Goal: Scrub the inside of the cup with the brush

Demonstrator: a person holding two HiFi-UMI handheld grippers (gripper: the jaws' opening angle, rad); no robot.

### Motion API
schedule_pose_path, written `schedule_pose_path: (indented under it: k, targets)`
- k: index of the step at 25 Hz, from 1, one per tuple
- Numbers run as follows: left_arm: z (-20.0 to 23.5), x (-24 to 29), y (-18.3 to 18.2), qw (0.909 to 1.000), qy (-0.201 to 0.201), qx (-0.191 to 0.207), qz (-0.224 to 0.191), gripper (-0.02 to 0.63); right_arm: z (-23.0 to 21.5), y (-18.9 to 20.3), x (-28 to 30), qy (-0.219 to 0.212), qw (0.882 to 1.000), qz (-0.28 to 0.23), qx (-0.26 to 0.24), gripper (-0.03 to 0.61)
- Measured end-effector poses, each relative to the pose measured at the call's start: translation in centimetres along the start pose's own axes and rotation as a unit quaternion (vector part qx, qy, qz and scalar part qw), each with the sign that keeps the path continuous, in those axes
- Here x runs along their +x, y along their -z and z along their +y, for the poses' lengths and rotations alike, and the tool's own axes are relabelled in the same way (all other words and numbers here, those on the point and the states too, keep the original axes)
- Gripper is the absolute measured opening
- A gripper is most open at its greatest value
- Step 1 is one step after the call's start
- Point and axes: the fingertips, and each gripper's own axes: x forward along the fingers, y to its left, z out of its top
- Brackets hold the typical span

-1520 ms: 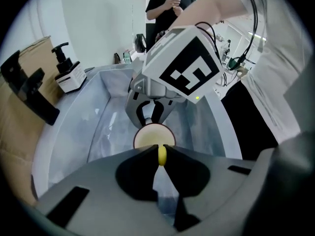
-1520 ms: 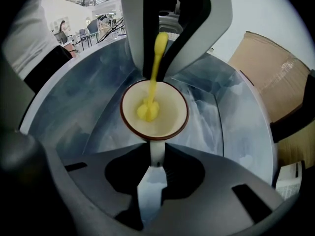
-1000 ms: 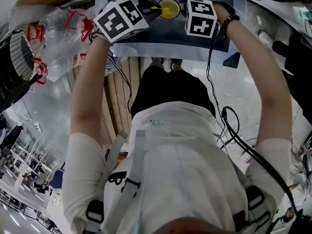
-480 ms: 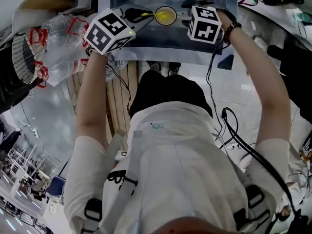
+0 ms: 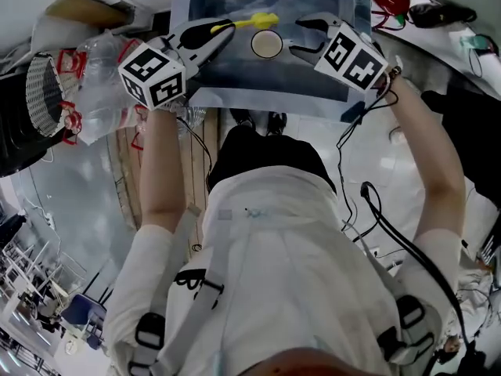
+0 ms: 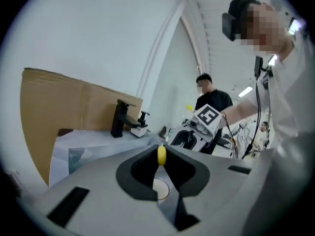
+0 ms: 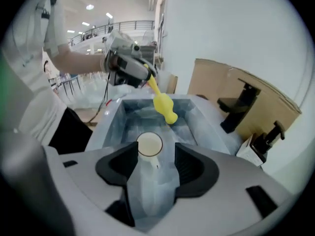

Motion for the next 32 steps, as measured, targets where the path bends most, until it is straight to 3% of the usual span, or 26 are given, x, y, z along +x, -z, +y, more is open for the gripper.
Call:
schedule_pose_path:
  k: [4,7,11,15,18,24,28,32]
  targets:
    - [0.0,-2.8,-3.8,0.9924,-0.031,-0.019,-0.117,0.035,-1.5,-3.9,-4.9,0.046,0.993,-0.102,0.043,0.241]
    - [-0.4,-4.6,-5.9,0.9826,-0.07,-0.005,-0.172,0.035,-3.0,-6.0,-8.5,0.101,0.978,-0.169,0.067,0.235]
    - [-1.2,-6.0,-9.2,0.9673,-0.101,0.034,-0.23,0.035,-6.1,-8.1,-13.6,0.184,0.943,-0.248,0.119,0.128]
    - [-2.6,-6.7,-12.1,0.958,-0.106,0.054,-0.261,0.035,-7.2,-9.6,-18.0,0.225,0.903,-0.323,0.172,0.126]
    - [-3.1,-7.5,-14.5,0.9486,-0.112,0.069,-0.288,0.035,-7.7,-10.8,-20.8,0.25,0.883,-0.355,0.175,0.123]
    - [-4.6,-8.2,-17.8,0.9343,-0.126,0.121,-0.311,0.035,-7.1,-12.1,-25.0,0.277,0.879,-0.359,0.15,0.089]
    - [-5.7,-8.1,-18.3,0.9335,-0.118,0.127,-0.314,0.035,-6.8,-12.5,-27.5,0.285,0.863,-0.382,0.167,0.089]
    - [-6.3,-7.9,-18.3,0.9348,-0.109,0.129,-0.313,0.035,-6.3,-12.5,-28.4,0.296,0.859,-0.384,0.162,0.087]
